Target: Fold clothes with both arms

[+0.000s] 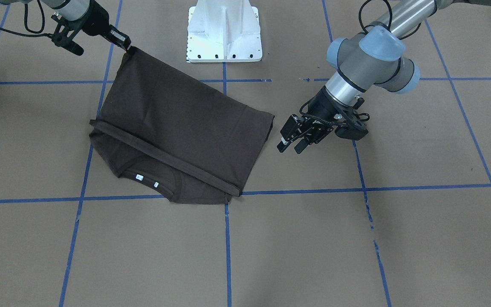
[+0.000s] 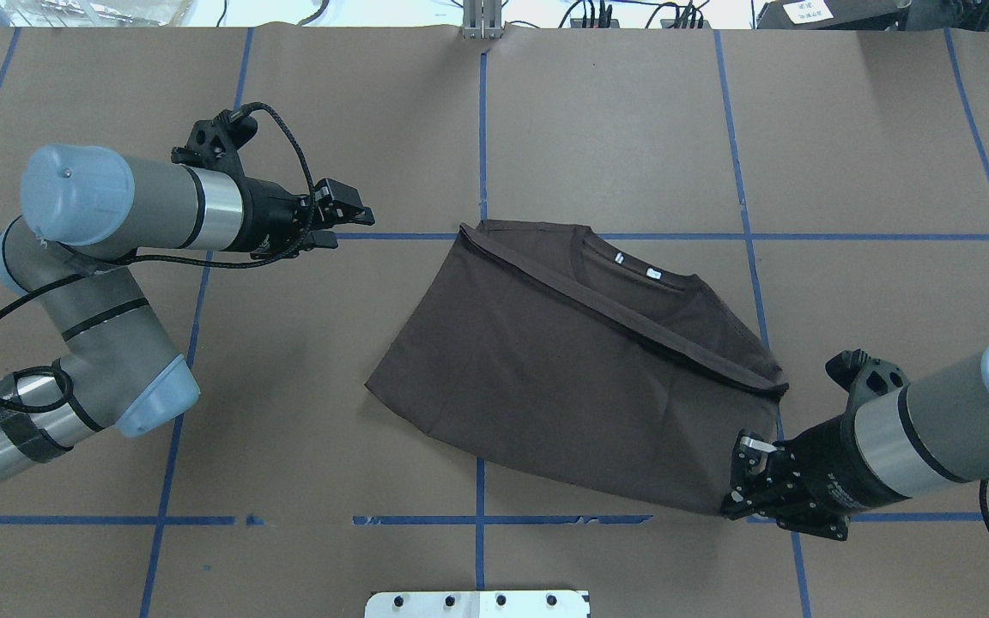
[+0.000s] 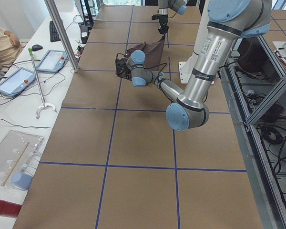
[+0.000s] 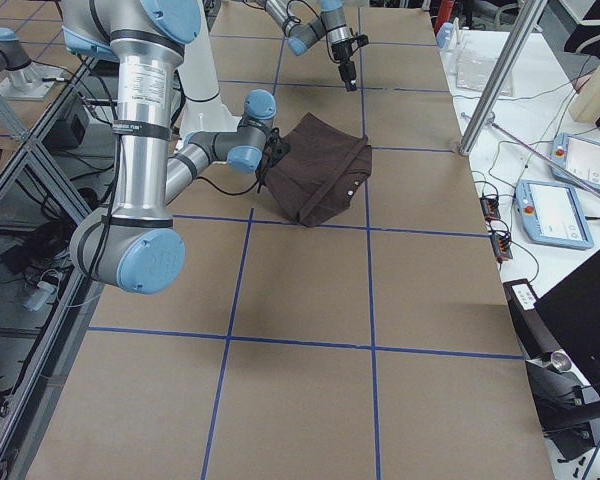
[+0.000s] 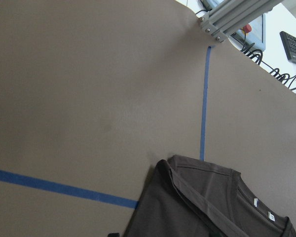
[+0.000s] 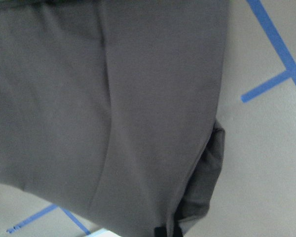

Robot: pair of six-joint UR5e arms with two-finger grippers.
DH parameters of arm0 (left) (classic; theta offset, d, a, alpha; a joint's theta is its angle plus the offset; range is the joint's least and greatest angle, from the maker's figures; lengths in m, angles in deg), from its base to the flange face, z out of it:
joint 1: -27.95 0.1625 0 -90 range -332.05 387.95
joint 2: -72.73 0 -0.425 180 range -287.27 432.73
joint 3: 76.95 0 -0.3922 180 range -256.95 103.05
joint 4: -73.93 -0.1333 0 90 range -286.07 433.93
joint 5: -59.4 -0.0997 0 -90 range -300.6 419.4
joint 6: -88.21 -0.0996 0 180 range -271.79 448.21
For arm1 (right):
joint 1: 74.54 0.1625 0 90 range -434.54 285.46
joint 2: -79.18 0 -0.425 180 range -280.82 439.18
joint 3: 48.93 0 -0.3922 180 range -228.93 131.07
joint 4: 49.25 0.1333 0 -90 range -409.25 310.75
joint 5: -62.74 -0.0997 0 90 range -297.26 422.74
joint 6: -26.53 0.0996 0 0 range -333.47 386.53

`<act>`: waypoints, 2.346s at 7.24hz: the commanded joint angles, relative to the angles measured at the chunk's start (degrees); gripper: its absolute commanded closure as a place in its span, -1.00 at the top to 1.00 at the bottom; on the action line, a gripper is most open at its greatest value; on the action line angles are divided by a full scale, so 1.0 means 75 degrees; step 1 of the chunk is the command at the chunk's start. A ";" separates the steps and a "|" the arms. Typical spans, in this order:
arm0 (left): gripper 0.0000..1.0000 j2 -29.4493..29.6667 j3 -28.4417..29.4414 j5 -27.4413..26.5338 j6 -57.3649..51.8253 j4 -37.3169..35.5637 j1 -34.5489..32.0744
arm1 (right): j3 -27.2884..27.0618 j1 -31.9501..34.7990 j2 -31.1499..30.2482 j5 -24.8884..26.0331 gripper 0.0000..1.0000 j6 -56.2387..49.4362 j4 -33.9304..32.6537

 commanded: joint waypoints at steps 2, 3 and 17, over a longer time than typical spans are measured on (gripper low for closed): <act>0.37 -0.1472 -0.1416 0.0111 0.1328 -0.0041 0.0858 | -0.0371 0.0200 0.0022 -0.0060 1.00 0.0043 -0.0001; 0.32 -0.1462 -0.1499 0.0040 0.1544 -0.0645 0.1221 | -0.0303 0.0738 0.0301 -0.0049 1.00 0.0008 -0.0001; -0.18 -0.0455 -0.1490 -0.1681 0.1442 -0.3288 0.2549 | 0.0753 0.2021 0.1405 0.0936 1.00 -0.0929 -0.0048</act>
